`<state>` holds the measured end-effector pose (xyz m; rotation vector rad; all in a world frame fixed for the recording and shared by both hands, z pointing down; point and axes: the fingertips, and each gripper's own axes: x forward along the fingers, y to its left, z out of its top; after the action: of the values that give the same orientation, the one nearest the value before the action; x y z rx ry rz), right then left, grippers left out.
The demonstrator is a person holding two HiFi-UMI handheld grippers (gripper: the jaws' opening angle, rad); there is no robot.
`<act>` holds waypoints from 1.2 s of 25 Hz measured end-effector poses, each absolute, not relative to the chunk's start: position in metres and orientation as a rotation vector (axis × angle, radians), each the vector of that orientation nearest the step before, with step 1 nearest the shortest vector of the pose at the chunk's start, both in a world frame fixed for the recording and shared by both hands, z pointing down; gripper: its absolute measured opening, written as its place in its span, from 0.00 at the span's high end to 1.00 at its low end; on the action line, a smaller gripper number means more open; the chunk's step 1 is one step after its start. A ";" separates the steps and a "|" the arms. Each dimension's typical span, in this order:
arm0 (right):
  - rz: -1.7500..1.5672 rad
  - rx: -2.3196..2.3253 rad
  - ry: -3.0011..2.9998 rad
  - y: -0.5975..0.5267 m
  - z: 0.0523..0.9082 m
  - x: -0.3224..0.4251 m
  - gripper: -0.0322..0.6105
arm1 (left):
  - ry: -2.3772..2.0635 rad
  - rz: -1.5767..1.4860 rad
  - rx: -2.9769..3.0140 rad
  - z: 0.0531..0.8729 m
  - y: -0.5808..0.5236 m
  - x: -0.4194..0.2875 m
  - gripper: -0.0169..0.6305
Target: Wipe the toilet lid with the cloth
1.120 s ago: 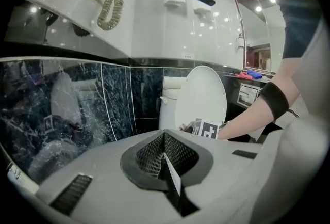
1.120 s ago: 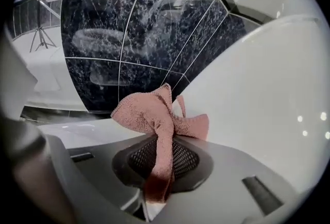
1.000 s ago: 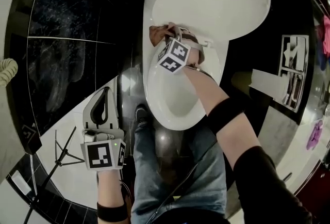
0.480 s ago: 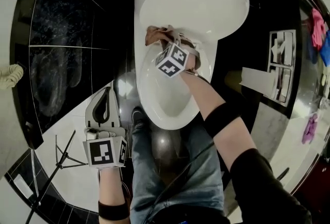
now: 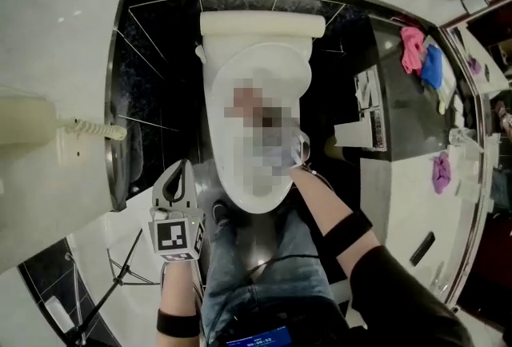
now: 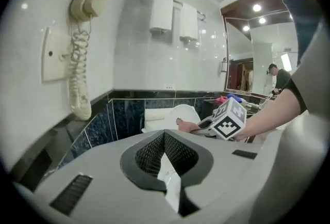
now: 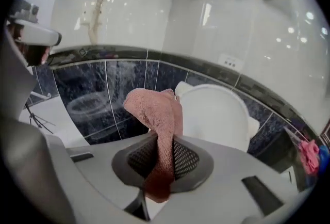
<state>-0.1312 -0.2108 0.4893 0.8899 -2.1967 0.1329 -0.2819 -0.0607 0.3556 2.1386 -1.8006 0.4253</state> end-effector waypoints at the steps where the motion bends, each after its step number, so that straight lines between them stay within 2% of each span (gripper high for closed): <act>1: 0.148 0.924 -2.214 -0.204 0.465 -0.126 0.83 | -1.800 0.422 2.170 0.343 -0.058 -0.285 0.97; 6: 0.258 1.139 -2.263 -0.166 0.361 -0.079 0.83 | -1.748 0.366 2.263 0.274 -0.046 -0.288 0.97; 12: 0.345 1.349 -2.266 -0.117 0.285 0.000 0.83 | -1.684 0.394 2.329 0.225 -0.021 -0.273 0.97; 18: 0.383 1.387 -2.277 -0.075 0.268 0.067 0.83 | -1.755 0.407 2.269 0.206 0.014 -0.249 0.97; 30: 0.410 1.334 -2.319 0.016 0.256 0.155 0.83 | -1.840 0.357 2.108 0.207 0.111 -0.180 0.97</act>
<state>0.1551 0.0156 0.2558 1.3337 -2.3195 0.4096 -0.1796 0.1107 0.2070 2.1079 -1.8397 0.3574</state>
